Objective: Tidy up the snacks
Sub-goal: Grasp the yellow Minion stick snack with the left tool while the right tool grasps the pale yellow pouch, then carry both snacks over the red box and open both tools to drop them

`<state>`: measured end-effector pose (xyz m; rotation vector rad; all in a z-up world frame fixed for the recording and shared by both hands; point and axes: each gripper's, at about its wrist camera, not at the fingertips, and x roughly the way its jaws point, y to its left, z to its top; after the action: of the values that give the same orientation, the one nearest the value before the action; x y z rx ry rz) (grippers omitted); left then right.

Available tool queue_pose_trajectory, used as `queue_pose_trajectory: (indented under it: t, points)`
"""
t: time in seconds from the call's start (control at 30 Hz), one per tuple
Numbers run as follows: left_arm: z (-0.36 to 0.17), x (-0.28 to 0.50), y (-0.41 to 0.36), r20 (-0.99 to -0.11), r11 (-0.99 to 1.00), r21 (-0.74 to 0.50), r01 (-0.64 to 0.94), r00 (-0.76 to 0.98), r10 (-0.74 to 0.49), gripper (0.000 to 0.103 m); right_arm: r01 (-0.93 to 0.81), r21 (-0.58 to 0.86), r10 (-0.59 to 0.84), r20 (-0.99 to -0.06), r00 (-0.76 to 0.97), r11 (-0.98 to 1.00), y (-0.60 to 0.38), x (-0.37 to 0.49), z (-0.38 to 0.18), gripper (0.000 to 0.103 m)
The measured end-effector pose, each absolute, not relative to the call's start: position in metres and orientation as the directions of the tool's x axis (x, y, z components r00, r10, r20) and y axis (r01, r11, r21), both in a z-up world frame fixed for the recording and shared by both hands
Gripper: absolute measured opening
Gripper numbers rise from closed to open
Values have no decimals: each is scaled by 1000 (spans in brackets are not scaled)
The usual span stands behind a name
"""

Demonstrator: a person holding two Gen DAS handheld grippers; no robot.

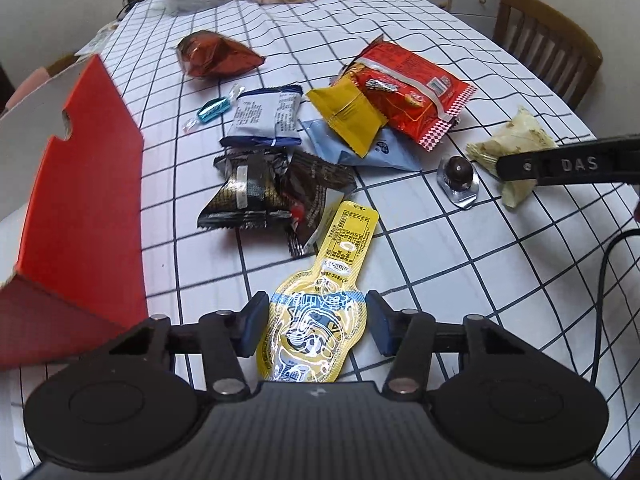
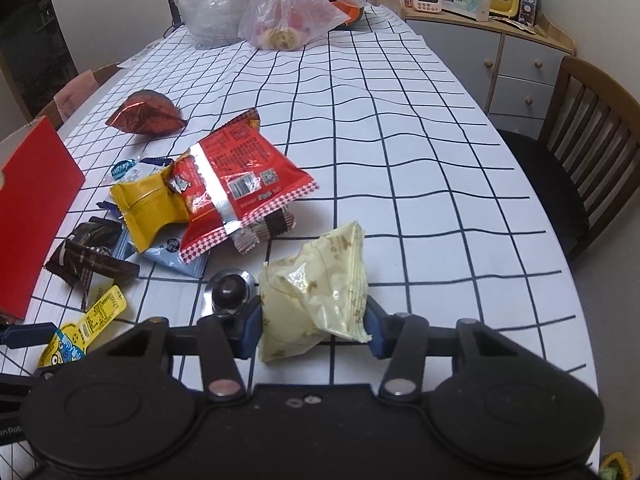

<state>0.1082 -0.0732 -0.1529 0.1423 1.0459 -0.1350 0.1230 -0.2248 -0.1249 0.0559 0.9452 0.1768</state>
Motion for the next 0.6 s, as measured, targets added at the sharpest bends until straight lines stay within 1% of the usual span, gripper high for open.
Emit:
queue_pose_trajectory:
  t: [0.27,0.6]
  points:
    - [-143,95,-62,-869,996,20,89,495,-27,51,-154,181,237,-775,586,971,-234,104,-105,48]
    - [-111,75,-48,-843,1000,22,-6,537,22,51,-248,186,302,-739,602,951,-217,85,-67,48]
